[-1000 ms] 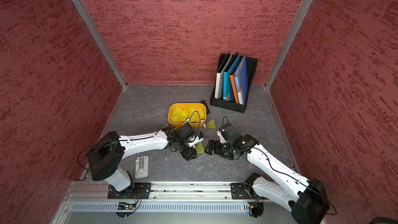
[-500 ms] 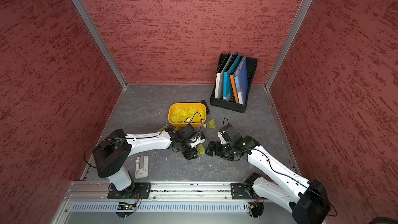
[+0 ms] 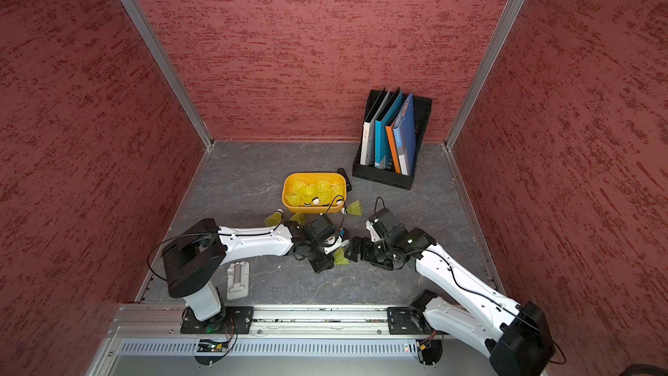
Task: Put the shuttlecocks into the storage box
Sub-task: Pick up the shuttlecock at the center of the board.
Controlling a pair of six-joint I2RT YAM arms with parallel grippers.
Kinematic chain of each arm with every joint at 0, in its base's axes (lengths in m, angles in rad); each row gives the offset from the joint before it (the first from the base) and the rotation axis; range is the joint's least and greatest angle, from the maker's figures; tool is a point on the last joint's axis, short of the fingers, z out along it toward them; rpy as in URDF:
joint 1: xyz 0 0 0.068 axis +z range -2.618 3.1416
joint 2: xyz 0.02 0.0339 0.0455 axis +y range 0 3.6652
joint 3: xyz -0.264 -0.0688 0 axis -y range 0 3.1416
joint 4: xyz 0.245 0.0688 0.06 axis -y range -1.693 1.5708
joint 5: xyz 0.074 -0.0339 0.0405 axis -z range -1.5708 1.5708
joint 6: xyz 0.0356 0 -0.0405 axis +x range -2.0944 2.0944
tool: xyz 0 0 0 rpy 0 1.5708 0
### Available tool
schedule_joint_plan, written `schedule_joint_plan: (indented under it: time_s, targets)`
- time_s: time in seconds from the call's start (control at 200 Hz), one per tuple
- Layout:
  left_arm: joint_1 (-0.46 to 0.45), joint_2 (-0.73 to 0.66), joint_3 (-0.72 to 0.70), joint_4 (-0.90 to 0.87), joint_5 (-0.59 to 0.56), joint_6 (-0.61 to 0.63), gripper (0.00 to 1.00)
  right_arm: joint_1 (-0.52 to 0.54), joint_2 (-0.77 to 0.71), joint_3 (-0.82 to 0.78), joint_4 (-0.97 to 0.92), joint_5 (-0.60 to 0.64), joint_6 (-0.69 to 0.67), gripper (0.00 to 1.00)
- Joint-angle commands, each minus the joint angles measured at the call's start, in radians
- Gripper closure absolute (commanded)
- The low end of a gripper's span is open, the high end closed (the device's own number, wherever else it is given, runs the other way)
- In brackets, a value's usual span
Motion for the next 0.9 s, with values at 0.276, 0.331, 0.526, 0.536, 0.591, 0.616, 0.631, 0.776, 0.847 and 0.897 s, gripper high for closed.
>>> schedule_joint_plan:
  time_s: [0.276,0.331,0.526,0.536,0.591,0.616,0.631,0.776,0.847,0.897]
  targets:
    - [-0.012,0.015,0.025,0.021,-0.016,0.005,0.75,-0.011,-0.014,0.007,-0.007,0.007,0.003,0.02]
    - [-0.012,0.012,0.026,0.022,-0.014,0.0,0.78,-0.011,-0.017,0.009,-0.007,0.011,0.003,0.02]
    - [-0.013,-0.047,0.008,0.045,-0.01,-0.049,0.83,-0.011,-0.048,0.029,-0.018,0.053,0.003,0.02]
    - [-0.014,-0.05,0.008,0.044,-0.01,-0.052,0.83,-0.011,-0.05,0.032,-0.019,0.057,0.004,0.02]
    - [-0.013,-0.08,0.014,0.036,-0.01,-0.071,0.84,-0.011,-0.064,0.045,-0.02,0.078,0.0,0.02]
    - [-0.013,-0.094,0.019,0.031,-0.011,-0.082,0.84,-0.011,-0.072,0.053,-0.021,0.086,-0.002,0.02]
    - [-0.012,-0.105,0.022,0.028,-0.011,-0.088,0.84,-0.011,-0.076,0.057,-0.019,0.092,-0.003,0.02]
    - [0.034,-0.196,0.084,-0.019,0.008,-0.179,0.84,-0.011,-0.101,0.128,-0.012,0.154,-0.036,0.02]
    - [0.093,-0.223,0.132,-0.053,0.038,-0.23,0.84,-0.011,-0.099,0.176,0.001,0.182,-0.061,0.02]
    - [0.146,-0.232,0.165,-0.072,0.061,-0.261,0.84,-0.011,-0.086,0.207,0.02,0.198,-0.081,0.01]
